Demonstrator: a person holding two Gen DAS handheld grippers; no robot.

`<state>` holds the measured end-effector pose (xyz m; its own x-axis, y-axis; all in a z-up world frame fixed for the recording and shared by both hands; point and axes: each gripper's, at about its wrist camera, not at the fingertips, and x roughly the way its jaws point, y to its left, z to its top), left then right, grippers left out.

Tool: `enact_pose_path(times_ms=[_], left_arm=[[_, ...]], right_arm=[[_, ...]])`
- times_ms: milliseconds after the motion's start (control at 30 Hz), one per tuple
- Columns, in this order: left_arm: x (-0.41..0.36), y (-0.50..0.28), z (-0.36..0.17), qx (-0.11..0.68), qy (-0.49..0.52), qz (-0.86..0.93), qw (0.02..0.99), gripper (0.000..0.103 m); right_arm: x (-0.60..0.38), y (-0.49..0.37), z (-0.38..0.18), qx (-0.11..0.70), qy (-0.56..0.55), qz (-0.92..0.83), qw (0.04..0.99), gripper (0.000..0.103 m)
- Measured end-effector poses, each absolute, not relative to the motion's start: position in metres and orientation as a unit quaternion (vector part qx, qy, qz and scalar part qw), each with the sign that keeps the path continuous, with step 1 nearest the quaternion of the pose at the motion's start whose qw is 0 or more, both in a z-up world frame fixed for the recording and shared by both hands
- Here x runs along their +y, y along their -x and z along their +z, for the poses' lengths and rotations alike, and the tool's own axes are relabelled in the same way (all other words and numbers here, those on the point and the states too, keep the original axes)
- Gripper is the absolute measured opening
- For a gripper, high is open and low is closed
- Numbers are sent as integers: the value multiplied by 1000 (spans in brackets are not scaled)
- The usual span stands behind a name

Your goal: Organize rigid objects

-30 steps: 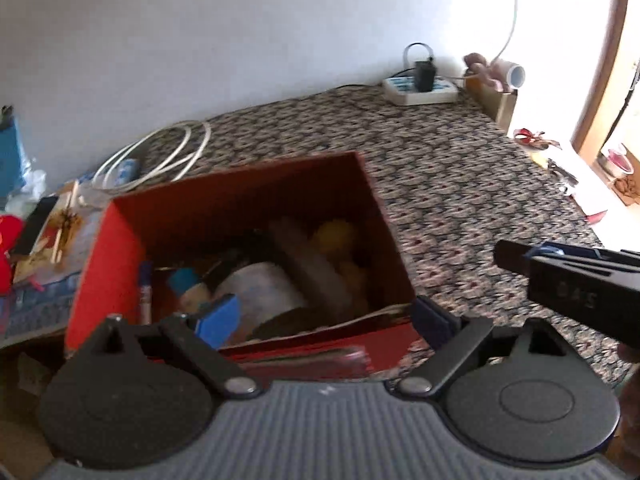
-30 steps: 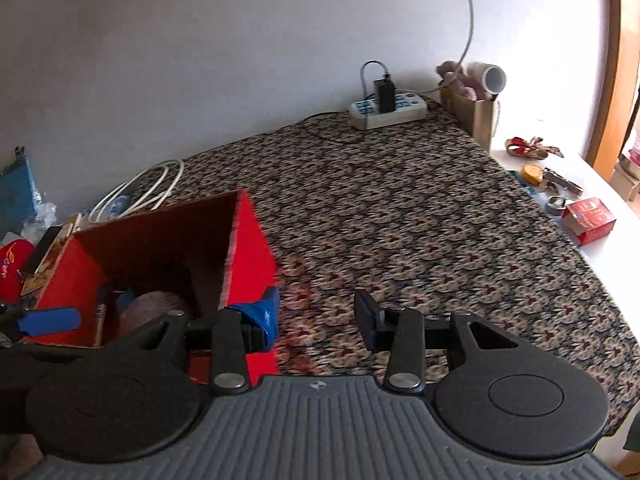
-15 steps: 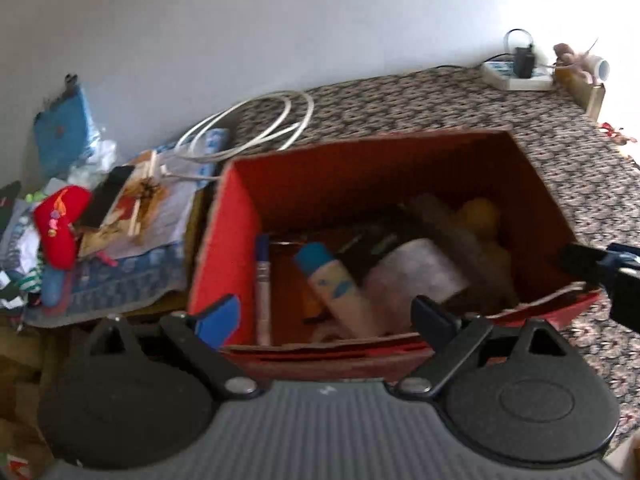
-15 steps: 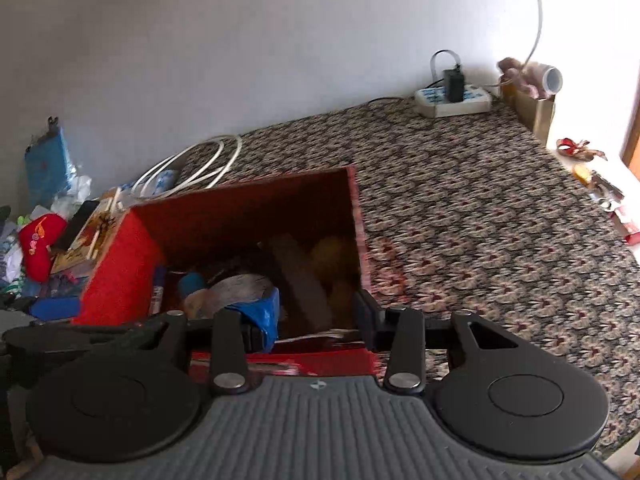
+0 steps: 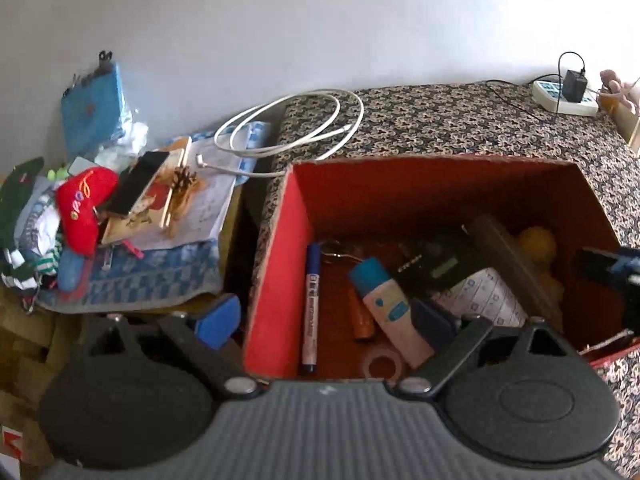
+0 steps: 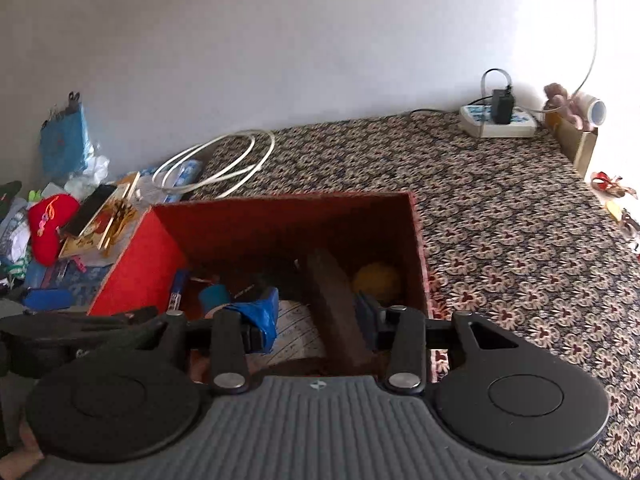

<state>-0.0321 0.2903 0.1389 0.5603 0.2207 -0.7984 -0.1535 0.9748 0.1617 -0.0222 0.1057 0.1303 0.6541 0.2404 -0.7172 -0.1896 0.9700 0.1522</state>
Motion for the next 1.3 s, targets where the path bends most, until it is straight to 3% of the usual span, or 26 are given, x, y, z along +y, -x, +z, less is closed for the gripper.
enact_pose_path(times_ms=[700, 1300], left_arm=[[286, -6, 104, 446, -39, 73, 891, 92], [287, -30, 84, 473, -45, 44, 879, 92]], right_arm=[[121, -19, 80, 387, -22, 92, 917, 27], [122, -36, 61, 422, -36, 90, 902, 26]])
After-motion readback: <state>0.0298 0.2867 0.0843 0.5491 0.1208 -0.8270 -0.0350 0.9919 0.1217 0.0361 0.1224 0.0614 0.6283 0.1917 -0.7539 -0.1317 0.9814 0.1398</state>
